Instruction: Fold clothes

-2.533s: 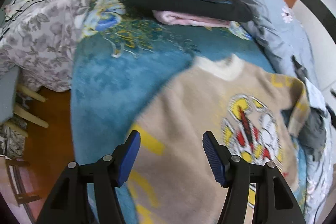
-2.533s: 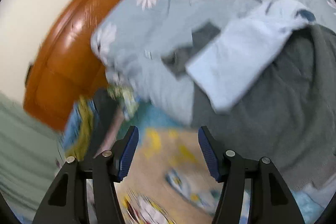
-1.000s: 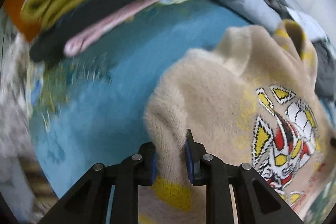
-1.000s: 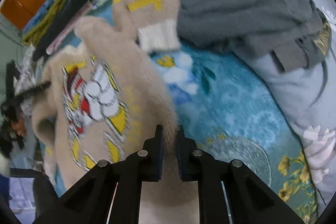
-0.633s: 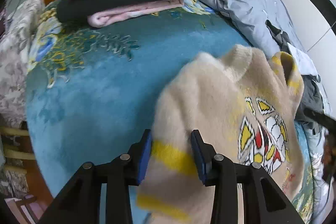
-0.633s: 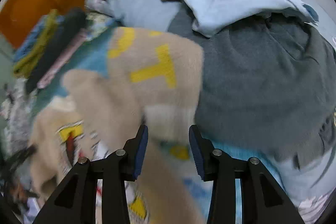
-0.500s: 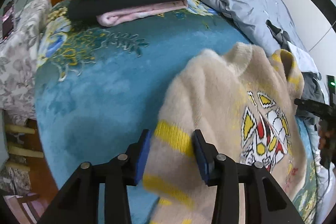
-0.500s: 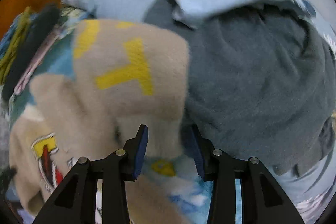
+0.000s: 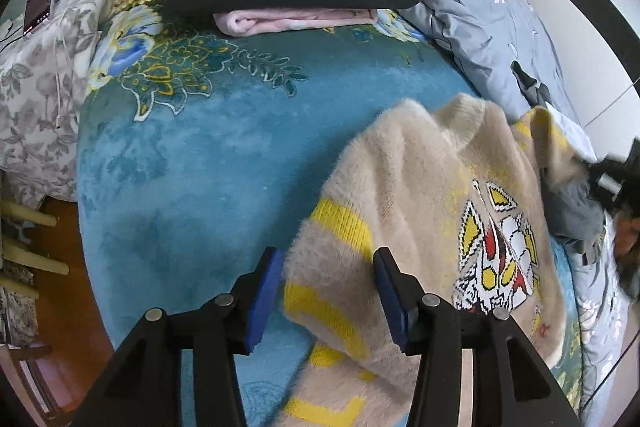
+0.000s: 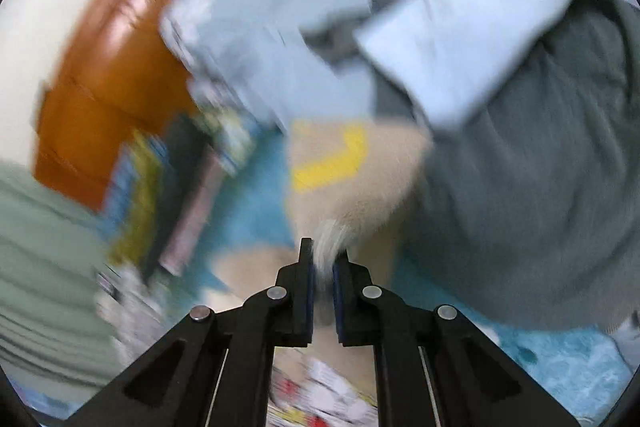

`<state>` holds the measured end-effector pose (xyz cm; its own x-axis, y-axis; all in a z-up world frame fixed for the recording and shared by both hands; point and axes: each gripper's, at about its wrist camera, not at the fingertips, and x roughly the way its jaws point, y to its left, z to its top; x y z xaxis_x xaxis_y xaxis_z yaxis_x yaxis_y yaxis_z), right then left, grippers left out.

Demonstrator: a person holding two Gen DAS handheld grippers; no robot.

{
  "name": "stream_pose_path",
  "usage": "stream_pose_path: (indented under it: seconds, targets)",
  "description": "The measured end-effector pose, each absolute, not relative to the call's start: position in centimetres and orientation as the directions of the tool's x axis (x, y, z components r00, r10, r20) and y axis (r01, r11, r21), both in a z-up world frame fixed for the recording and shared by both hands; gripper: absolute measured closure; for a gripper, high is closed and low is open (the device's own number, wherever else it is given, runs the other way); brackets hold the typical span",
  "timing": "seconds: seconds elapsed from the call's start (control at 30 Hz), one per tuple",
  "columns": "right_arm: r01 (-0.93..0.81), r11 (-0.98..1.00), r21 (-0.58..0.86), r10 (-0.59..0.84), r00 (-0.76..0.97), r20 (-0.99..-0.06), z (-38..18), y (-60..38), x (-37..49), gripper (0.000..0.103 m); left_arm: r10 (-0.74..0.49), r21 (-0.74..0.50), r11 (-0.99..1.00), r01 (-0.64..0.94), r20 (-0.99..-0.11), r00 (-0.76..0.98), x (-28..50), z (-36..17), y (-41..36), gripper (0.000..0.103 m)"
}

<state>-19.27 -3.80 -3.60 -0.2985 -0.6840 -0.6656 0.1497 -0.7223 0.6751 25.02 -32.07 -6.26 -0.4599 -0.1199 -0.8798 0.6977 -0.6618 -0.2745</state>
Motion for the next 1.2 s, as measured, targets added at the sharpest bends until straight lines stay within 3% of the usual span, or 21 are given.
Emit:
stream_pose_path:
  seconds: [0.2, 0.3, 0.43, 0.57, 0.6, 0.63, 0.77, 0.8, 0.93, 0.97, 1.03, 1.2]
  targets:
    - [-0.061, -0.577, 0.815, -0.698, -0.482, -0.530, -1.2, 2.1, -23.4, 0.095, -0.110, -0.310, -0.629, 0.713, -0.873, -0.476, 27.4, -6.3, -32.4, 0.048]
    - [-0.155, -0.518, 0.841, -0.683, -0.518, -0.515, -2.7, 3.2, -24.1, 0.092, -0.097, -0.315, -0.609, 0.728, -0.881, -0.463, 29.2, -7.0, -32.4, 0.048]
    - [-0.159, -0.551, 0.819, -0.658, -0.522, -0.543, -2.8, 2.9, -23.6, 0.087, -0.054, -0.291, -0.607, 0.740, -0.913, -0.403, 30.7, -9.1, -31.6, 0.048]
    - [-0.076, -0.644, 0.761, -0.625, -0.521, -0.581, -0.9, 2.7, -22.4, 0.069, 0.018, -0.293, -0.630, 0.719, -0.931, -0.364, 30.6, -10.9, -30.0, 0.048]
    - [-0.047, -0.666, 0.745, -0.618, -0.525, -0.585, -0.1, 3.0, -21.9, 0.057, 0.032, -0.291, -0.644, 0.707, -0.934, -0.356, 30.3, -11.2, -29.5, 0.047]
    - [-0.023, -0.681, 0.732, -0.616, -0.522, -0.590, 0.3, 3.3, -21.2, 0.052, 0.043, -0.283, -0.659, 0.697, -0.939, -0.340, 30.0, -11.6, -28.9, 0.048]
    - [0.030, -0.721, 0.693, -0.616, -0.487, -0.620, 0.1, 4.3, -17.9, 0.043, 0.056, -0.241, -0.703, 0.669, -0.957, -0.286, 28.7, -12.9, -26.6, 0.048]
    - [0.043, -0.730, 0.683, -0.615, -0.478, -0.627, 0.1, 4.5, -17.0, 0.043, 0.047, -0.235, -0.709, 0.665, -0.957, -0.288, 28.6, -12.8, -26.3, 0.050]
    - [0.099, -0.761, 0.641, -0.610, -0.444, -0.657, -0.1, 5.6, -13.7, 0.043, 0.017, -0.216, -0.727, 0.651, -0.955, -0.297, 28.0, -12.3, -25.3, 0.082]
    - [0.113, -0.768, 0.630, -0.608, -0.435, -0.664, -0.2, 5.8, -12.9, 0.043, 0.013, -0.213, -0.731, 0.649, -0.954, -0.299, 27.9, -12.2, -25.2, 0.085]
    - [0.141, -0.781, 0.608, -0.604, -0.418, -0.679, -0.3, 6.3, -11.2, 0.043, -0.036, -0.188, -0.735, 0.652, -0.949, -0.314, 28.1, -10.8, -25.3, 0.087]
    - [0.175, -0.811, 0.559, -0.583, -0.338, -0.739, -2.6, 7.4, -7.0, 0.043, -0.309, 0.037, -0.618, 0.785, -0.930, -0.200, 31.3, -7.4, -29.2, 0.088]
